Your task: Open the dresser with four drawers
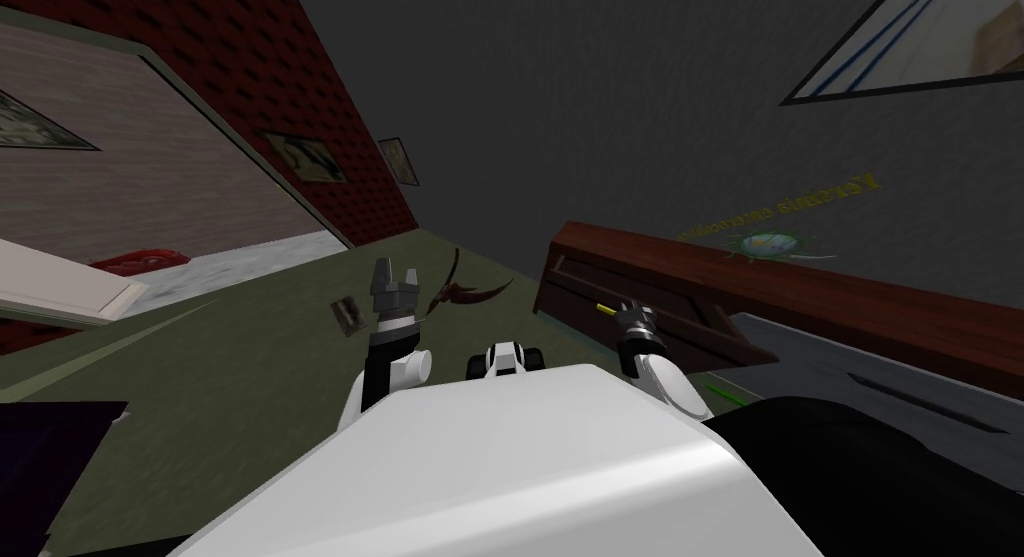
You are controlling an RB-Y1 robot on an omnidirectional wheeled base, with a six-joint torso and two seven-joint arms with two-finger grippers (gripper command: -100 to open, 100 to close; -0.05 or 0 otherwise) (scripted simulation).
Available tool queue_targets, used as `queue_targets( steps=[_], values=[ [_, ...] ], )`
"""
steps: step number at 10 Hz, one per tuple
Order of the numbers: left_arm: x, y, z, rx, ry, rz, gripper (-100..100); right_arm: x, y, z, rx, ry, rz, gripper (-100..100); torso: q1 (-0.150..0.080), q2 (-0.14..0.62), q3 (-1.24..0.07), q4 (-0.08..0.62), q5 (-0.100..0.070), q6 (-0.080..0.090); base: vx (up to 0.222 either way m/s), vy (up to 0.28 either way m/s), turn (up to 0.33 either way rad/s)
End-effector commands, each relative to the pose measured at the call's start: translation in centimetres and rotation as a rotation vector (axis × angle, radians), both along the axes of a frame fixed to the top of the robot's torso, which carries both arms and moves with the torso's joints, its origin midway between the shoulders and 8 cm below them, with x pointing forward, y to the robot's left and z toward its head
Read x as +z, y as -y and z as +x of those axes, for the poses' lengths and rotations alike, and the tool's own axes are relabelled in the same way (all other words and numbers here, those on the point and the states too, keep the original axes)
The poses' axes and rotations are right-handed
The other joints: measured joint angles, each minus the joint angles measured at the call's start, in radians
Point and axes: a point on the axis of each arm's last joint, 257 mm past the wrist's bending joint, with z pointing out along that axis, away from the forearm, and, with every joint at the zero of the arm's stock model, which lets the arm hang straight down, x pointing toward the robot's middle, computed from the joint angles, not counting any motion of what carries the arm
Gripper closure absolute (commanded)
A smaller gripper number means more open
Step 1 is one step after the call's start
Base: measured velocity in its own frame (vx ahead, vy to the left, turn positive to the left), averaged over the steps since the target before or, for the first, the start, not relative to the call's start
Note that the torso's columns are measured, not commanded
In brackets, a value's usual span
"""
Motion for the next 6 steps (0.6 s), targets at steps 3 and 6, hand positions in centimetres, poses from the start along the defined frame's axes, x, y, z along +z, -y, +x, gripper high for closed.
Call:
queue_targets(
  steps=[3,6],
  values=[
    [0.0,0.0,0.0,0.000,0.000,0.000,0,2.1,1.2,-2.0,0.018,0.000,-0.002,-100,0.000,-0.006,-0.005,0.000,0.004,0.001,0.074,0.053,-0.089],
    [0.0,0.0,0.0,0.000,0.000,0.000,0,3.9,1.8,-3.2,0.038,0.000,-0.004,-100,0.001,0.003,0.001,0.002,0.003,0.001,0.090,0.034,-0.056]
  ],
)
